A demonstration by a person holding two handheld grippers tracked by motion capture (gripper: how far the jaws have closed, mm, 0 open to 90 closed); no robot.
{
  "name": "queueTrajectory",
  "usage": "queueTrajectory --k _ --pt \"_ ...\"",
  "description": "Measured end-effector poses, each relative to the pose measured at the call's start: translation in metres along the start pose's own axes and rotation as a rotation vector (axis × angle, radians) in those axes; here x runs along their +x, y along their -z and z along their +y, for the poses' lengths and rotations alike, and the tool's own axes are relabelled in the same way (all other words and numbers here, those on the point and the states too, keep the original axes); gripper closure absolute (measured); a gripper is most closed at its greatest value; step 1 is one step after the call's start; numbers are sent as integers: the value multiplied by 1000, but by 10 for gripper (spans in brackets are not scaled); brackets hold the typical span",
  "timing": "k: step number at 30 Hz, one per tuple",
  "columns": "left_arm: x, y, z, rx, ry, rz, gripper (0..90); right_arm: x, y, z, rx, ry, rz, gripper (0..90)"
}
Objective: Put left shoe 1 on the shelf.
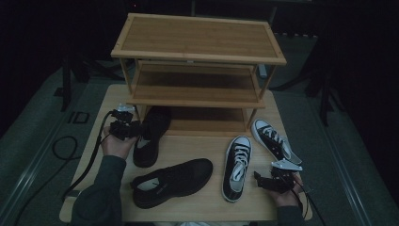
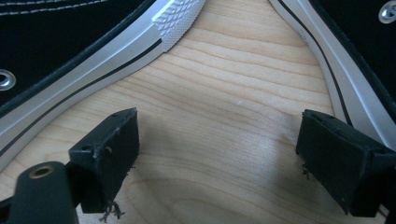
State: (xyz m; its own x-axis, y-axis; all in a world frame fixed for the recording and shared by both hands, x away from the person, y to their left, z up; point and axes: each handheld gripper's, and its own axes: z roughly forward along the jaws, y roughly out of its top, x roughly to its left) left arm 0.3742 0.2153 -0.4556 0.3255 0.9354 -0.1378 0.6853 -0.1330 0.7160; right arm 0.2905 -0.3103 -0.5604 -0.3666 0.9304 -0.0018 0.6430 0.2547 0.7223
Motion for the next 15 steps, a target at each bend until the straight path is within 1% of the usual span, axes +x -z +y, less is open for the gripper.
queueTrajectory --k 1,2,3,5,8,10,13,15 --pt "0 7 -1 -7 -14 -9 602 0 0 0 0 0 0 132" --pt "0 7 -1 -7 -14 -9 601 0 0 0 0 0 0 132" --pt "0 13 -3 -21 -21 -24 601 0 0 0 0 0 0 132" --pt "-1 20 -6 -31 -29 -46 600 0 0 0 0 0 0 132" --pt "-1 28 -11 -42 -48 -53 600 0 0 0 0 0 0 132" --pt "0 35 -14 -49 -47 -66 605 0 0 0 0 0 0 132" --pt "1 44 -18 -54 -50 -76 631 0 0 0 -1 2 0 132" --pt "2 49 -21 -58 -60 -73 663 0 0 0 0 2 0 132"
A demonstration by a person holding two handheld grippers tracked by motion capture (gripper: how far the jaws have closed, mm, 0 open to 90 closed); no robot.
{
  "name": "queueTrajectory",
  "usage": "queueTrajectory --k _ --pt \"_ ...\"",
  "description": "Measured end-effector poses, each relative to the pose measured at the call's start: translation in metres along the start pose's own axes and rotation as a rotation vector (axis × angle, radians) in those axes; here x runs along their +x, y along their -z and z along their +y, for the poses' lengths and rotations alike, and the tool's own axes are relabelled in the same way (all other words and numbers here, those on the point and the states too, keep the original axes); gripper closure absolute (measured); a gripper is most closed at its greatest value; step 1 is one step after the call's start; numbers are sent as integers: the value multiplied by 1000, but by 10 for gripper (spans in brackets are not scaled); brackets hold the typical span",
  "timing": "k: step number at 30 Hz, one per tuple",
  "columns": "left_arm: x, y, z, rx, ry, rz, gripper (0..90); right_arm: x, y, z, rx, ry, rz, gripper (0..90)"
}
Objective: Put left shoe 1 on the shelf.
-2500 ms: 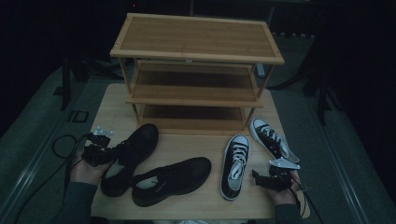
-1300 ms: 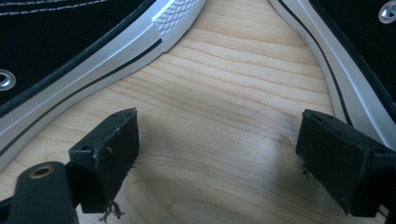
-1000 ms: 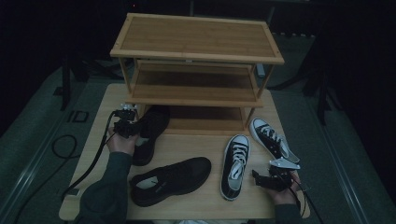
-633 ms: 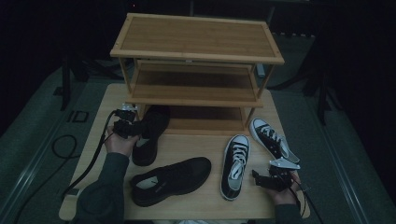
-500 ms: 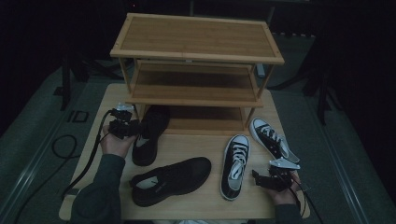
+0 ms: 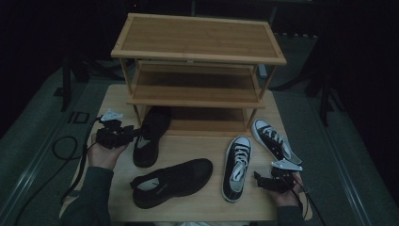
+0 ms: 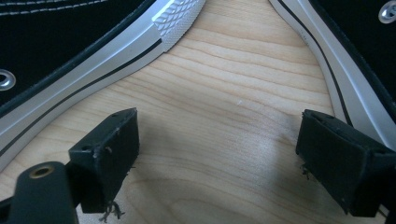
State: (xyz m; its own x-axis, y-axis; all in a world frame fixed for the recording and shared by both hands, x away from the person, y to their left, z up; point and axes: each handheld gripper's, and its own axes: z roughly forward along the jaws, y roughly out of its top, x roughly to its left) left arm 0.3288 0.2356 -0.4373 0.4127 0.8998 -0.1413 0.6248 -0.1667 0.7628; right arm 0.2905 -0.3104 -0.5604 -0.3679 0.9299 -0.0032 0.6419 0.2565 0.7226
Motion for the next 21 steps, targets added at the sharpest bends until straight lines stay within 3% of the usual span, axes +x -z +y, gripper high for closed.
queueTrajectory --k 9,18,19,21 --pt "-1 18 -19 27 -43 7 885 0 0 0 1 -2 0 132" --pt "-2 15 -38 72 -38 -2 897 0 0 0 1 -2 0 132" --pt "-4 11 -48 102 -42 -6 896 0 0 0 1 -2 0 132" --pt "-5 8 -53 118 -43 -6 896 0 0 0 1 -2 0 132"
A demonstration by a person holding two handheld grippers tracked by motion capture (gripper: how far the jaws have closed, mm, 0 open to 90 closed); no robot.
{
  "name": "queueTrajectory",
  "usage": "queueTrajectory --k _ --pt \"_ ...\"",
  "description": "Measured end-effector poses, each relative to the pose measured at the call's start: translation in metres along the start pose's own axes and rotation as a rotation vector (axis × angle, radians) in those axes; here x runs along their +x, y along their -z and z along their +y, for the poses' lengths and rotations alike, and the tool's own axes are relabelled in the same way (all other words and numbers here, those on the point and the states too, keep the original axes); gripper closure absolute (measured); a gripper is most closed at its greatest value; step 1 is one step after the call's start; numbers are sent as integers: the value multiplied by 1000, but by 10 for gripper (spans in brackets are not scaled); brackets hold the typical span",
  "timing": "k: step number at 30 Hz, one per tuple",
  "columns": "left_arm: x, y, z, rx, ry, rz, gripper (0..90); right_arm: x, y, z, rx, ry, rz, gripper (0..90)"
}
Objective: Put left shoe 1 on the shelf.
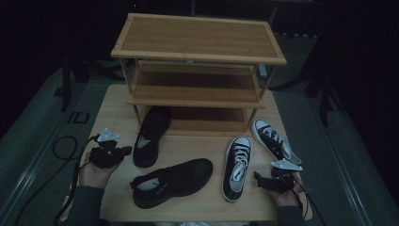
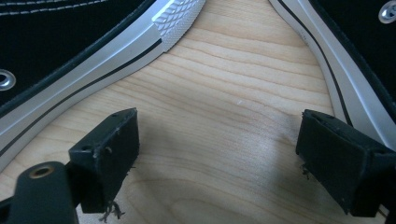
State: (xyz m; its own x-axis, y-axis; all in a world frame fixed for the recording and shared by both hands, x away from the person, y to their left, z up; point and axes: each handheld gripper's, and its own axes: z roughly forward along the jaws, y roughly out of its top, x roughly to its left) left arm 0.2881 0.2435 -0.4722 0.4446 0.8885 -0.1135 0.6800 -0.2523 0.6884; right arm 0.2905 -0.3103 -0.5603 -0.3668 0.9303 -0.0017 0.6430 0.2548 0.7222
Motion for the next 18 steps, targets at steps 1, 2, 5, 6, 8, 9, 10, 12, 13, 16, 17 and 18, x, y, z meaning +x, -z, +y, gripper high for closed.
queueTrajectory --k 1,2,5,6,8,9,10,12,13,16,17,18 --pt "-1 -2 -3 8 2 -2 896 0 0 0 0 0 0 132" --pt "-1 -3 -5 14 3 -3 896 0 0 0 0 0 0 132" --pt "-2 -8 -13 33 10 -10 896 0 0 0 0 0 0 132" --pt "-3 -10 -16 39 12 -14 896 0 0 0 0 -1 0 132" --pt "-6 -15 -22 51 19 -22 892 0 0 0 0 0 0 132" --pt "-7 -18 -25 60 20 -24 892 0 0 0 0 -1 0 132" --pt "-8 -21 -28 69 22 -27 892 0 0 0 0 -1 0 132" --pt "-9 -26 -32 84 25 -32 892 0 0 0 0 -1 0 132" --pt "-9 -28 -34 92 23 -32 892 0 0 0 0 -1 0 132" --pt "-10 -33 -35 106 20 -30 888 0 0 0 0 -1 0 132" --pt "-11 -34 -36 114 17 -24 889 0 0 0 0 -1 0 132" --pt "-12 -36 -36 120 10 -23 888 0 0 0 0 -1 0 132"
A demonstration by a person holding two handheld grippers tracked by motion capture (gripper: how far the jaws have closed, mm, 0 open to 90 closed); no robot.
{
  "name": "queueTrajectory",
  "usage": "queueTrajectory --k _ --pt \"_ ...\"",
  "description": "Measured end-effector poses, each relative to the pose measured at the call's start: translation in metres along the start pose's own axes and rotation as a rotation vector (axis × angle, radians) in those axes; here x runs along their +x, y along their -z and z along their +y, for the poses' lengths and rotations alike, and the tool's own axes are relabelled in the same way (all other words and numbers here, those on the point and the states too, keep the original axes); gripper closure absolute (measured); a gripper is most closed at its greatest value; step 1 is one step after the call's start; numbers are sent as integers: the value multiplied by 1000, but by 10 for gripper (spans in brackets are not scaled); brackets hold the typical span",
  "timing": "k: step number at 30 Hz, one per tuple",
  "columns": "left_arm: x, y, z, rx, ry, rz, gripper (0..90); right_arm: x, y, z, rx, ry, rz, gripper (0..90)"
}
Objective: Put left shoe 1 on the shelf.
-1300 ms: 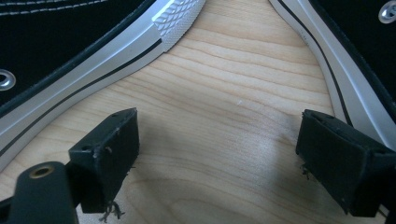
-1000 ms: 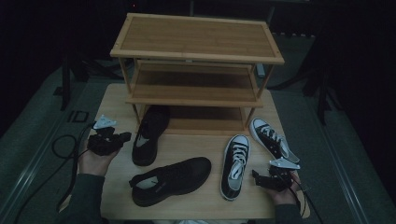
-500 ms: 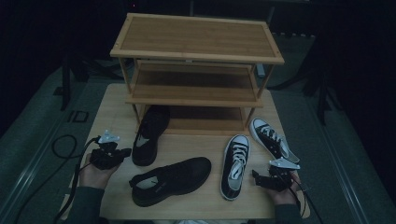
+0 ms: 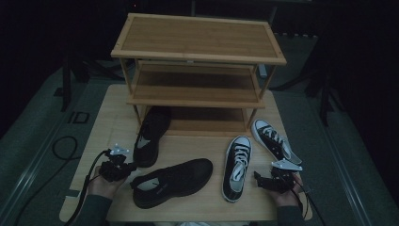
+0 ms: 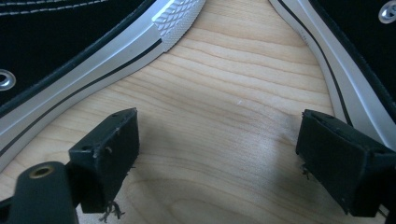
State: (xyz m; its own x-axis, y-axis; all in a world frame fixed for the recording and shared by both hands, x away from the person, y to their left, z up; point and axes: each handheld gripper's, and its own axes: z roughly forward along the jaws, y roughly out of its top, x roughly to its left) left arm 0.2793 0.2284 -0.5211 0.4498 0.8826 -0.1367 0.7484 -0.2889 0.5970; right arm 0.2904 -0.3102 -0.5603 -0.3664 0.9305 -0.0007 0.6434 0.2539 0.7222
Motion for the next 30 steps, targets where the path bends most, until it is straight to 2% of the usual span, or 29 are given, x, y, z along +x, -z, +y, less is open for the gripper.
queueTrajectory --k 8,12,16,24,30 --pt "-4 -12 1 38 -28 32 891 0 0 0 0 0 0 132" --pt "-3 -11 3 35 -31 56 894 0 0 0 0 0 0 132" --pt "-1 -13 7 36 -30 60 894 0 0 0 0 0 0 132" --pt "6 -11 20 6 -3 84 894 0 0 0 0 1 0 132" --pt "5 -15 32 -3 -21 96 894 0 0 0 0 1 0 132"
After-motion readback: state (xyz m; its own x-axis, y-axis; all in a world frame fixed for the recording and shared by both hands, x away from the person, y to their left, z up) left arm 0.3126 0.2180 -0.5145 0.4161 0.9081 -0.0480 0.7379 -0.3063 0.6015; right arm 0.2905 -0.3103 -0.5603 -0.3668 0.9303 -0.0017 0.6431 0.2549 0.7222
